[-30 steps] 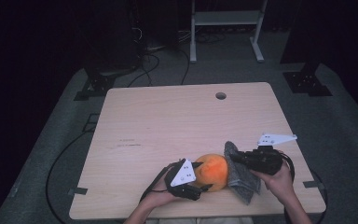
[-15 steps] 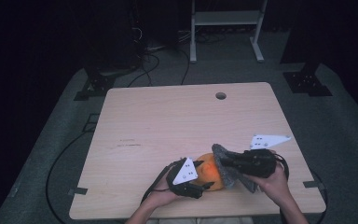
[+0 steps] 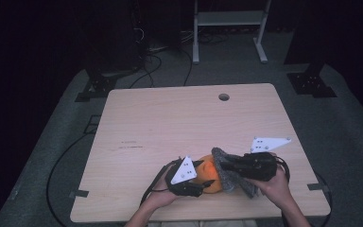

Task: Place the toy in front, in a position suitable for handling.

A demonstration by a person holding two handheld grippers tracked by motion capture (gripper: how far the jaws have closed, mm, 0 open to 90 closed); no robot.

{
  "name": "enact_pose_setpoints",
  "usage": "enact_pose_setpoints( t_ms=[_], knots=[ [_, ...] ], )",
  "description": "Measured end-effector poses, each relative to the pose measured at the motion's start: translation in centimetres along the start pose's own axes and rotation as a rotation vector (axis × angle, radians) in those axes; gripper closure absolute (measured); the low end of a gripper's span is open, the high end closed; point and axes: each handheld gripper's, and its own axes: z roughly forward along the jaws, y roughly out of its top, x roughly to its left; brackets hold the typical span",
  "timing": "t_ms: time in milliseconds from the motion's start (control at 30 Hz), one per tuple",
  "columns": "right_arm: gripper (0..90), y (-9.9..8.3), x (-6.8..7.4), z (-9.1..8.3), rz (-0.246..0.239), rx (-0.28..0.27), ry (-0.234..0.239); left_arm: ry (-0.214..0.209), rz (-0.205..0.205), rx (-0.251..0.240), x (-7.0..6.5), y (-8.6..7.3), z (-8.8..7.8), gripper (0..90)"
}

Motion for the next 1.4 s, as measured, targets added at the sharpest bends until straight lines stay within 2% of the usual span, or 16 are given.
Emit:
enact_pose_setpoints(
  t_ms=[133, 267, 333, 433, 500, 567, 667, 733, 867, 933, 1000, 1100, 1167, 1267, 1333, 1400],
  knots=[
    [78.7, -1.5, -2.1, -0.2, 0.069, 0.02, -0.069, -0.031, -0.089, -0.031, 0.6, -0.7, 0.4, 23.0],
    [78.9, -1.3, -2.0, -0.6, 0.086, 0.006, -0.061, -0.023, -0.087, -0.021, 0.4, -0.8, 1.0, 20.1],
    [79.0, -0.7, -1.3, -0.7, 0.079, -0.029, -0.004, 0.001, -0.054, -0.02, 0.2, -0.7, 1.0, 26.3],
    [78.9, 0.6, 0.8, -0.5, 0.014, -0.058, 0.062, 0.033, 0.044, -0.02, -1.0, 0.1, 0.9, 33.6],
    [78.7, 1.1, 1.6, -0.2, -0.028, -0.039, 0.035, 0.03, 0.058, -0.022, -1.2, 0.4, 0.7, 35.5],
    [78.8, 0.8, 0.8, 0.0, -0.012, -0.036, 0.006, 0.031, 0.058, -0.02, -1.0, 0.3, 0.3, 36.0],
    [78.8, -0.6, -1.2, 0.0, 0.055, -0.009, -0.013, -0.007, 0.043, -0.011, -0.7, -0.1, 0.2, 34.0],
    [78.8, -1.5, -2.5, -0.1, 0.113, 0.003, 0.014, -0.051, 0.027, -0.011, -0.4, -0.1, 0.3, 26.1],
    [78.9, -1.7, -2.7, -0.5, 0.105, 0.013, 0.012, -0.088, -0.057, 0.016, 0.8, -0.4, 0.4, 12.4],
    [78.9, -1.5, -2.5, -0.5, 0.093, 0.018, 0.02, -0.105, -0.082, 0.02, 1.1, -0.9, 0.5, 12.5],
    [78.9, -1.2, -2.1, -0.5, 0.077, 0.013, 0.05, -0.105, -0.047, 0.025, 0.7, -1.0, 0.7, 18.0],
    [78.7, -0.3, -0.9, -0.5, 0.031, -0.012, 0.117, -0.094, 0.074, 0.04, -0.4, -0.7, 0.6, 28.3],
    [78.4, -0.1, -0.5, -0.1, 0.013, 0.003, 0.115, -0.08, 0.135, 0.057, -0.8, -0.6, 0.5, 30.9],
    [78.2, -0.8, -1.4, 0.3, 0.052, 0.006, 0.077, -0.057, 0.118, 0.04, -0.7, -0.7, 0.4, 34.7],
    [78.2, -1.4, -2.5, 0.1, 0.092, -0.001, 0.056, -0.049, 0.079, 0.015, -0.4, -0.7, 0.4, 36.3],
    [78.3, -1.9, -3.3, -0.4, 0.119, 0.011, 0.002, -0.03, 0.042, 0.001, -0.3, -0.5, 0.4, 36.4]
  ],
)
